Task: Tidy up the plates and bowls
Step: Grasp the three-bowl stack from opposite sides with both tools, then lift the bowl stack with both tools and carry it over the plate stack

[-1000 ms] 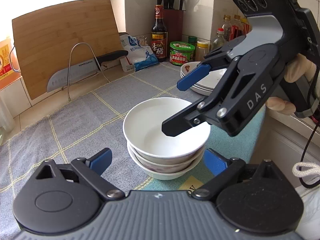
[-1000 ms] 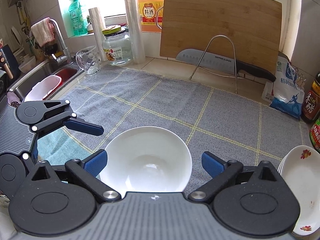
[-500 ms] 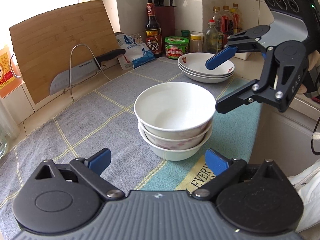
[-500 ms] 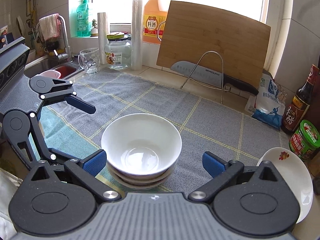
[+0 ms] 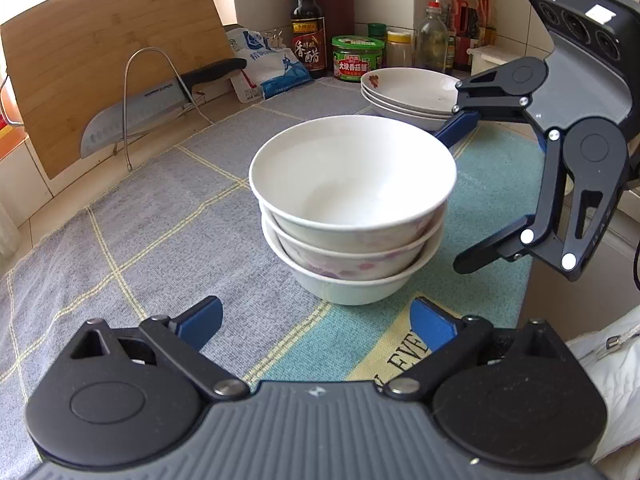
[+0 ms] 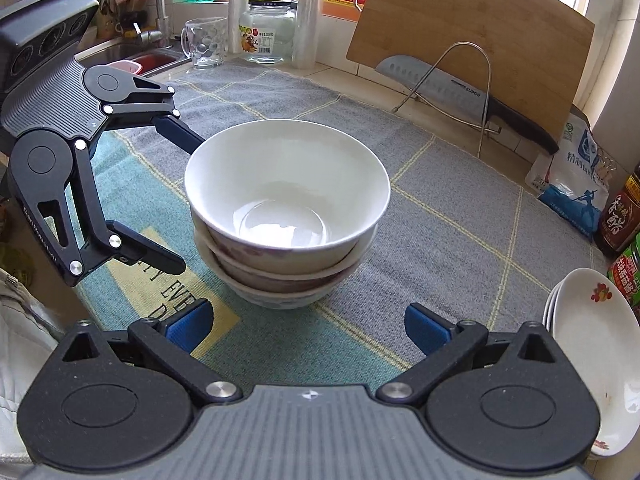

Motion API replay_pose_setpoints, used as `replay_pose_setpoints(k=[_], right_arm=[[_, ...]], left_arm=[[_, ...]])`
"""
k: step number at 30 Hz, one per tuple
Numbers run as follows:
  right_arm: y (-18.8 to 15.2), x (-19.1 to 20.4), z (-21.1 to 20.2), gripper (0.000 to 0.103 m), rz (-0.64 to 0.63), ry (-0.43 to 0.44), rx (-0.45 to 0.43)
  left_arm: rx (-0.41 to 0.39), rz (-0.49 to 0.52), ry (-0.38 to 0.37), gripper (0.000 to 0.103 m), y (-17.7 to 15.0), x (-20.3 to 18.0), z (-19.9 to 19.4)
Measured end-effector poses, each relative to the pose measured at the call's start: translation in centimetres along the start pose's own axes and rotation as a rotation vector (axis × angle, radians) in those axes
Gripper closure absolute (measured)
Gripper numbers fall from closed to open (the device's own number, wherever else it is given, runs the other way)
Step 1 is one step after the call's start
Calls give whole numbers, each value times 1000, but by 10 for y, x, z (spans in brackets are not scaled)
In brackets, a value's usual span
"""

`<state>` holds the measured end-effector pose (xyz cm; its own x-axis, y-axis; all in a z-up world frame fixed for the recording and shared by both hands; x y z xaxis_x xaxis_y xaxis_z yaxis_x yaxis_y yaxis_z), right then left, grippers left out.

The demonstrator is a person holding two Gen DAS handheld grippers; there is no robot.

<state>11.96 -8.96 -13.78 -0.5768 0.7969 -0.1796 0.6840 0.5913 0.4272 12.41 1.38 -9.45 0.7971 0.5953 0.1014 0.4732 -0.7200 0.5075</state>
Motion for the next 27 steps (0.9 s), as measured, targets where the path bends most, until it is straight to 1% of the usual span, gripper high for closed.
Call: replay_pose_setpoints(k=[6, 13, 20, 25, 27], right_arm=[[9, -3, 12, 0, -44, 36, -5], [14, -4, 15, 0, -84, 50, -3], [17, -4, 18, 1, -120, 57, 11], [21, -3, 19, 4, -149, 69, 24], [22, -2, 19, 5, -159, 77, 28]], left_arm=[[14, 75, 4, 4, 8, -7, 11], [18, 126, -10, 4, 16, -10, 14], [28, 169, -48, 6, 19, -9, 17], [36, 204, -70, 6, 20, -9, 18], [39, 223, -83, 7, 22, -9, 18]])
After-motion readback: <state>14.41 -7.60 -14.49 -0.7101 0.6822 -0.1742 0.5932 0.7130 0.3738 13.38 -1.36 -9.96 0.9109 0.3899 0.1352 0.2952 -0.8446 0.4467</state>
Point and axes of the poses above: each gripper's, at about its wrist camera, not at the fingertips, and z roughly the way its jaws point, x to its left, y to its top, the point moved 8 cm from there along z, roughly the way its jaws point, and after that the axes turned 14 degrees about x, right-handed, at the moved point
